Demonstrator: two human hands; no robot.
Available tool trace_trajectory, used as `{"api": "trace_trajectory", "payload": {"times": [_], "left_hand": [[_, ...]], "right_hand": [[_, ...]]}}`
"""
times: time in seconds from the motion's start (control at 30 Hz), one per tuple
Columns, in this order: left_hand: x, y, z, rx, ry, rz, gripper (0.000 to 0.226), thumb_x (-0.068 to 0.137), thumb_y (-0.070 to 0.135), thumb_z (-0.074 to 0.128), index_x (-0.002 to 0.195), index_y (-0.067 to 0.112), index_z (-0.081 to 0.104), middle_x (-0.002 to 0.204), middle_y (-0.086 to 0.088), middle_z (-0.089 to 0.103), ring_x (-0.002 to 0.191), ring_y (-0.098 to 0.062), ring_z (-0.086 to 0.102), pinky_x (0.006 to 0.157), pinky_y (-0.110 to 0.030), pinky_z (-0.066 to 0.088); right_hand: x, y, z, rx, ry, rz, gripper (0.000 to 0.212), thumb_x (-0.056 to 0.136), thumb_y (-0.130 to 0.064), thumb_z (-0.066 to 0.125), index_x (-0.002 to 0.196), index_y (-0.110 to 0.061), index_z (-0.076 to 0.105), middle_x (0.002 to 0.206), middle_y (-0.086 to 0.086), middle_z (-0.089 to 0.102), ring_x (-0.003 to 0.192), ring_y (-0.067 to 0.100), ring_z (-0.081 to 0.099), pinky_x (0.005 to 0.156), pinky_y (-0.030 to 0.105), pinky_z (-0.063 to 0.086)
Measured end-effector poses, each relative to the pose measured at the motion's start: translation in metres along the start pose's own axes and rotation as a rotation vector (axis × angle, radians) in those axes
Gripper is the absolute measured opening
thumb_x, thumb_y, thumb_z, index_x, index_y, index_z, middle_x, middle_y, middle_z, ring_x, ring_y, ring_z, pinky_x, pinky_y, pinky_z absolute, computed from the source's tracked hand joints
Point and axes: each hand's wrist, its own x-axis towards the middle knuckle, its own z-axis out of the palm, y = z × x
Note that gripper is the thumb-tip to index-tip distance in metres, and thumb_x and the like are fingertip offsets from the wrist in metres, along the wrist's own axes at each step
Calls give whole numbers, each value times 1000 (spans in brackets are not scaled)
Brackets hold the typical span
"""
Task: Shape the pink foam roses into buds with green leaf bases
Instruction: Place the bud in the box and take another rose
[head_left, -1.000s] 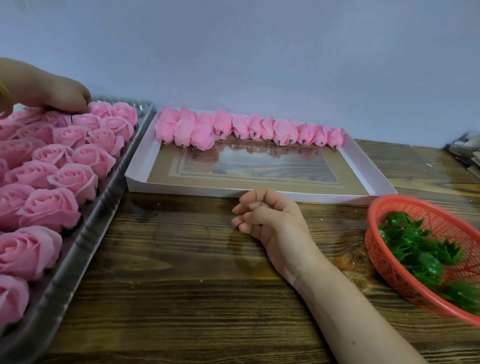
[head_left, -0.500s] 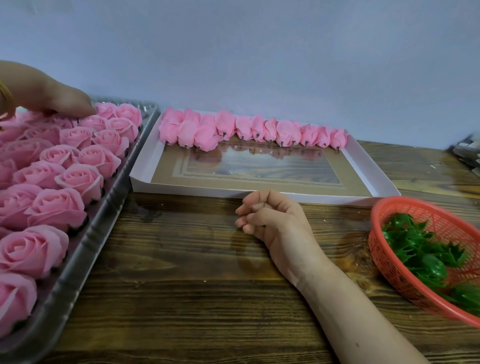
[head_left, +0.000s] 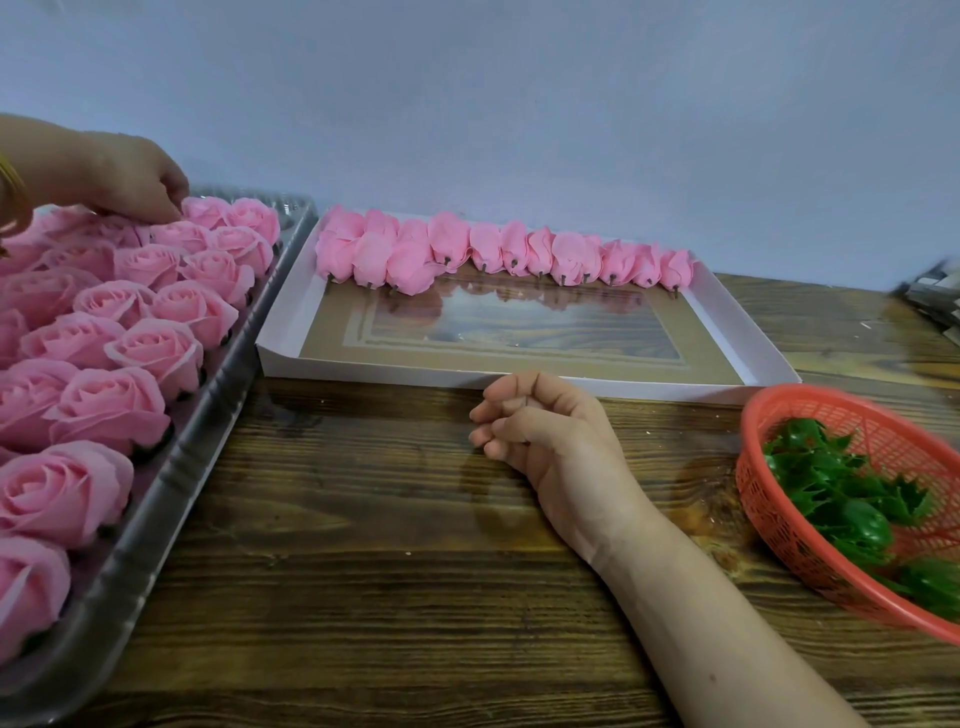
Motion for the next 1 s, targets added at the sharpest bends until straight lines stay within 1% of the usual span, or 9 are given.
{"api": "trace_trajectory", "payload": {"times": [0.03, 0.1, 0.17, 0.27, 0.43, 0.53, 0.6, 0.83, 1.0], "left_hand": [[-2, 10, -14, -99, 40, -2, 7, 81, 2, 71, 74, 4, 68, 82, -21, 67, 80, -37, 62, 81, -39, 50], [-1, 11, -20, -109, 64, 60, 9, 82, 3, 71, 73, 4, 68, 82, -22, 66, 75, -34, 60, 79, -38, 49], [0, 11, -23, -123, -11, -21, 11, 84, 2, 68, 73, 2, 68, 83, -23, 67, 72, -32, 58, 79, -39, 49], [-6, 16, -27, -145, -13, -11, 10, 84, 0, 67, 74, 0, 68, 81, -23, 66, 70, -32, 56, 76, -38, 47], [-3, 20, -26, -70, 26, -11, 5, 81, 4, 71, 76, 5, 69, 73, -16, 64, 64, -32, 57, 61, -30, 44], [-3, 22, -28, -60, 39, -16, 6, 78, 3, 73, 74, 6, 70, 67, -14, 65, 55, -30, 58, 58, -28, 46], [-2, 21, -29, -45, 27, -22, 8, 78, 3, 73, 72, 5, 70, 64, -13, 64, 52, -29, 57, 58, -28, 46], [0, 20, -31, -42, 18, -7, 7, 80, 3, 71, 73, 4, 70, 66, -15, 66, 57, -32, 59, 62, -31, 49], [0, 20, -28, 26, 37, 21, 9, 80, 4, 73, 72, 9, 69, 74, -15, 69, 70, -38, 68, 74, -36, 52]], "right_hand": [[0, 0, 0, -2, -1, 0, 30, 56, 5, 53, 84, -2, 63, 72, 12, 65, 62, 18, 62, 56, 19, 50], [-1, 0, 0, -2, -3, -1, 30, 56, 5, 53, 84, -1, 63, 72, 12, 65, 62, 18, 62, 56, 19, 50], [-1, 0, 0, 1, -6, -1, 31, 56, 5, 53, 85, -1, 62, 72, 12, 65, 62, 18, 62, 57, 20, 51], [0, 0, -1, -9, -13, -6, 30, 57, 5, 54, 84, -2, 63, 72, 11, 65, 63, 18, 62, 58, 20, 51], [0, 1, -2, -20, -18, -16, 27, 58, 5, 54, 81, -5, 65, 72, 11, 67, 63, 18, 64, 58, 20, 51], [0, 2, -3, -13, -19, -17, 27, 58, 5, 54, 81, -4, 65, 73, 11, 67, 63, 18, 64, 58, 20, 51], [0, 1, -2, -10, -22, -16, 27, 58, 5, 54, 81, -4, 65, 72, 11, 67, 62, 18, 63, 58, 20, 51], [-1, -1, -2, -15, -34, -12, 27, 58, 5, 54, 82, -3, 64, 72, 10, 66, 63, 17, 63, 58, 20, 52], [-1, 0, -1, -16, -27, -11, 27, 58, 5, 54, 81, -4, 65, 72, 10, 67, 63, 17, 63, 57, 20, 52]]}}
